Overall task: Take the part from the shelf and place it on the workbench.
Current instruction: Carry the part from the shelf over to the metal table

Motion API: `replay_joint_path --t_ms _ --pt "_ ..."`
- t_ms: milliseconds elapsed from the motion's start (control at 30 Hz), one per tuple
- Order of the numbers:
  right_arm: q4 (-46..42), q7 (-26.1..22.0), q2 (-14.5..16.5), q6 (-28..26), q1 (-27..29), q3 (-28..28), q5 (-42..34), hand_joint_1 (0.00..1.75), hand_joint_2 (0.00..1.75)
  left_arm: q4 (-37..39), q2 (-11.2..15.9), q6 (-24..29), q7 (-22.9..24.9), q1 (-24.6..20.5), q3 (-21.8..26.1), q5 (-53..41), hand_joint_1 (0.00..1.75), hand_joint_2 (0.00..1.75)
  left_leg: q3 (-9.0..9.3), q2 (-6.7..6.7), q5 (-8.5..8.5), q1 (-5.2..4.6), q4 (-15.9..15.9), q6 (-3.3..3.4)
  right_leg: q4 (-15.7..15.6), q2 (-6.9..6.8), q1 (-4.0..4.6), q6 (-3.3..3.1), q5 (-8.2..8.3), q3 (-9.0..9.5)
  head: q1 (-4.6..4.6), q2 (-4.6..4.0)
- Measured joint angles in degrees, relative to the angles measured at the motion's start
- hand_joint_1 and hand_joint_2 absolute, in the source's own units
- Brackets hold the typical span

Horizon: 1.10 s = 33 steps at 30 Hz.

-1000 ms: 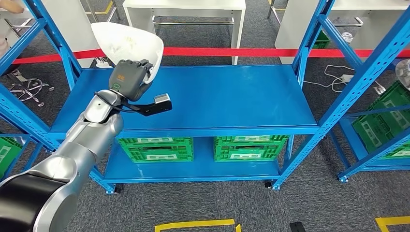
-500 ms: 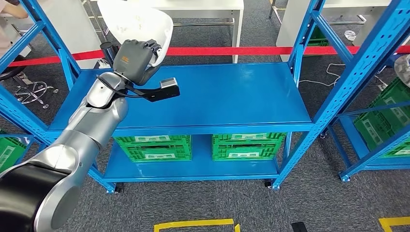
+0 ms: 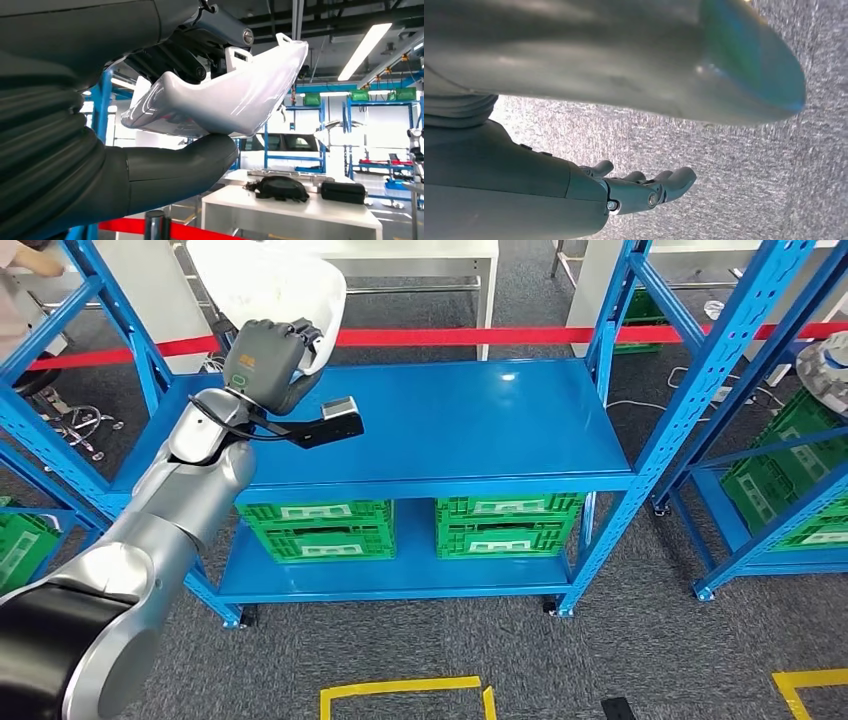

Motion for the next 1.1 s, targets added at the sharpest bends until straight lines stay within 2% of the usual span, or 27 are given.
replay_joint_path --t_ms 33,67,167,200,233,267,300,367,400,433,500,533,567,600,667,700,733,767,800,833,867,900,933,967,1033,1067,1100 --pt "0.0 0.1 0.0 0.0 0.0 0.0 0.0 0.00 0.00 0.0 0.0 -0.1 0.0 -0.1 0.0 0.1 1.75 1.75 -0.16 0.09 0.82 0.14 -0.4 0.36 0.2 0.01 0.02 0.26 -0.55 -0.25 0.04 0.00" --pt "0.0 0.1 0.0 0.0 0.0 0.0 -0.1 0.00 0.00 0.0 -0.2 -0.3 -0.1 -0.2 0.0 0.2 1.75 1.75 -0.51 0.18 1.75 0.33 -0.9 0.71 1.4 0.04 0.05 0.46 -2.11 -0.79 0.10 0.00" --pt "0.0 0.0 -0.1 -0.1 0.0 0.0 -0.3 0.00 0.00 0.1 -0.6 -0.7 0.0 -0.3 0.0 0.4 1.75 1.75 -2.86 0.28 4.01 0.54 -1.1 1.21 11.2 0.04 0.08 0.93 -10.03 -3.64 0.38 0.00" --pt "0.0 0.0 -0.2 -0.1 -0.1 0.0 -0.4 0.00 0.00 0.2 -0.7 -0.7 0.0 -0.3 -0.1 0.4 1.75 1.75 -3.84 0.30 4.61 0.55 -0.9 1.17 14.3 0.03 0.08 1.08 -11.38 -4.09 0.43 0.00" --pt "0.0 0.0 -0.2 -0.1 -0.1 0.0 -0.4 0.00 0.00 0.3 -0.8 -0.8 0.0 -0.2 -0.1 0.4 1.75 1.75 -4.84 0.34 5.19 0.57 -0.7 1.09 15.8 0.03 0.07 1.20 -11.52 -3.70 0.45 0.00" --pt "0.0 0.0 -0.2 -0.1 -0.1 -0.1 -0.5 0.00 0.00 0.4 -0.9 -0.8 0.0 -0.1 -0.1 0.4 1.75 1.75 -5.84 0.38 5.73 0.62 -0.4 0.95 15.3 0.01 0.04 1.28 -10.68 -2.30 0.46 0.00" --pt "0.0 -0.1 -0.2 -0.1 -0.1 -0.1 -0.5 0.00 0.00 0.5 -1.0 -0.9 0.0 -0.1 -0.1 0.5 1.75 1.75 -6.78 0.41 6.19 0.69 0.0 0.75 12.7 -0.03 0.01 1.34 -9.46 0.15 0.47 0.00" --pt "0.0 -0.1 -0.2 -0.2 -0.2 -0.1 -0.5 0.00 0.00 0.4 -1.0 -0.9 -0.1 -0.1 -0.1 0.5 1.75 1.75 -8.33 0.46 6.95 0.75 0.8 0.15 5.6 -0.05 0.13 1.07 -9.13 5.48 0.47 0.00" --pt "0.0 -0.2 -0.2 -0.2 -0.3 -0.1 -0.6 0.00 0.00 0.4 -1.1 -0.9 -0.1 -0.1 -0.1 0.6 1.75 1.75 -8.76 0.48 7.25 0.71 1.2 -0.18 3.1 0.00 0.26 0.70 -9.54 7.05 0.51 0.00" --pt "0.0 -0.2 -0.2 -0.2 -0.3 -0.1 -0.6 0.00 0.00 0.4 -1.2 -0.9 -0.2 -0.2 -0.1 0.6 1.75 1.75 -8.99 0.49 7.60 0.68 1.4 -0.53 1.9 0.08 0.42 0.22 -10.05 7.65 0.55 0.00" --pt "0.0 -0.2 -0.2 -0.2 -0.2 -0.1 -0.6 0.00 0.00 0.5 -1.4 -0.9 -0.2 -0.3 -0.2 0.7 1.75 1.75 -9.14 0.48 8.37 0.69 1.2 -1.22 1.6 0.11 0.50 -0.77 -9.38 7.15 0.64 0.00" --pt "0.0 -0.2 -0.2 -0.2 -0.2 -0.1 -0.5 0.00 0.00 0.5 -1.4 -1.0 -0.2 -0.3 -0.2 0.8 1.75 1.75 -9.45 0.43 8.10 0.77 1.3 -1.58 1.5 0.02 0.44 -1.20 -8.81 6.82 0.62 0.00" --pt "0.0 -0.2 -0.1 -0.2 -0.3 -0.1 -0.5 0.00 0.00 0.6 -1.3 -1.0 -0.2 -0.3 -0.2 0.8 1.75 1.75 -9.94 0.37 6.79 0.84 2.2 -1.94 1.3 -0.07 0.33 -1.59 -8.13 6.35 0.59 0.00" --pt "0.0 -0.2 -0.1 -0.2 -0.3 -0.1 -0.4 0.00 0.00 0.6 -1.3 -1.0 -0.1 -0.4 -0.2 0.9 1.75 1.75 -10.67 0.32 4.44 0.95 4.3 -2.28 1.2 -0.16 0.22 -1.87 -7.35 5.73 0.54 0.00" --pt "0.0 -0.2 -0.1 -0.2 -0.3 -0.1 -0.3 0.00 0.00 0.7 -1.2 -1.1 -0.1 -0.4 -0.2 1.0 1.75 1.75 -12.34 0.26 -1.47 1.17 11.4 -2.92 1.1 -0.20 0.19 -2.08 -5.91 4.20 0.48 0.00" --pt "0.0 -0.2 -0.1 -0.2 -0.3 -0.1 -0.3 0.00 0.00 0.8 -1.2 -1.1 -0.1 -0.4 -0.2 1.0 1.75 1.75 -12.81 0.26 -3.27 1.24 15.0 -3.11 1.1 -0.20 0.20 -2.07 -5.21 3.31 0.47 0.00" --pt "0.0 -0.2 -0.1 -0.2 -0.3 -0.1 -0.3 0.00 0.00 0.9 -1.2 -1.1 -0.1 -0.4 -0.2 1.0 1.75 1.75 -12.63 0.26 -3.78 1.27 17.2 -3.16 1.1 -0.20 0.21 -2.04 -4.53 2.44 0.47 0.00" --pt "0.0 -0.2 -0.1 -0.2 -0.3 -0.1 -0.3 0.00 0.00 1.0 -1.2 -1.1 -0.1 -0.4 -0.2 1.0 1.75 1.75 -11.46 0.24 -3.13 1.27 17.4 -3.07 1.1 -0.20 0.23 -1.97 -3.85 1.57 0.47 0.00" --pt "0.0 -0.2 -0.1 -0.2 -0.3 -0.1 -0.3 0.00 0.00 1.0 -1.2 -1.1 -0.1 -0.4 -0.2 1.0 1.75 1.75 -9.28 0.22 -1.94 1.24 15.6 -2.83 1.1 -0.18 0.27 -1.89 -3.17 0.76 0.45 0.00" --pt "0.0 -0.2 -0.1 -0.2 -0.3 -0.1 -0.2 0.00 0.00 1.0 -1.3 -1.1 -0.1 -0.5 -0.2 1.0 1.75 1.75 -6.23 0.18 -1.04 1.14 12.1 -2.41 1.2 -0.17 0.29 -1.79 -2.53 0.10 0.45 0.00" --pt "0.0 -0.2 0.0 -0.2 -0.3 -0.1 -0.2 0.00 0.00 0.9 -1.3 -1.1 -0.1 -0.6 -0.2 1.1 1.75 1.75 -2.80 0.16 -1.11 0.97 7.7 -1.92 1.2 -0.14 0.36 -1.60 -1.93 -0.44 0.46 0.00" --pt "0.0 -0.2 0.1 -0.2 -0.3 -0.1 -0.1 0.00 0.00 0.8 -1.4 -1.1 -0.1 -0.7 -0.2 1.1 1.75 1.75 -0.27 0.17 -1.50 0.79 4.1 -1.57 1.0 -0.14 0.36 -1.31 -1.36 -0.71 0.49 0.00" --pt "0.0 -0.2 0.1 -0.2 -0.3 -0.1 0.0 0.00 0.00 0.7 -1.5 -1.1 -0.1 -0.8 -0.2 1.3 1.75 1.75 1.24 0.14 -2.09 0.56 1.6 -1.25 0.8 -0.16 0.29 -0.93 -0.79 -0.79 0.42 0.00" --pt "0.0 -0.1 0.1 -0.2 -0.3 -0.1 0.0 0.00 0.00 0.7 -1.5 -1.1 -0.1 -0.8 -0.2 1.4 1.75 1.75 1.70 0.15 -2.35 0.36 0.4 -1.00 0.5 -0.18 0.20 -0.49 -0.19 -0.75 0.36 0.00" --pt "0.0 0.0 0.1 -0.2 -0.3 -0.1 0.1 0.00 0.00 0.7 -1.5 -1.1 -0.1 -0.9 -0.3 1.5 1.75 1.75 1.15 0.28 -1.08 0.36 -0.3 -0.28 -0.1 -0.15 0.05 0.33 0.54 -0.66 0.15 0.00" --pt "0.0 0.0 0.1 -0.2 -0.3 -0.1 0.2 0.00 0.00 0.7 -1.6 -1.1 -0.1 -0.9 -0.3 1.5 1.75 1.75 0.86 0.38 -0.28 0.49 -0.6 0.14 0.2 -0.12 0.07 0.59 -0.22 -0.90 0.19 0.00" --pt "0.0 0.0 0.1 -0.2 -0.2 -0.1 0.2 0.00 0.00 0.8 -1.7 -1.1 -0.1 -0.9 -0.4 1.5 1.75 1.75 0.40 0.46 0.60 0.67 -0.9 0.57 1.5 -0.08 0.09 0.80 -2.06 -1.44 0.25 0.00"
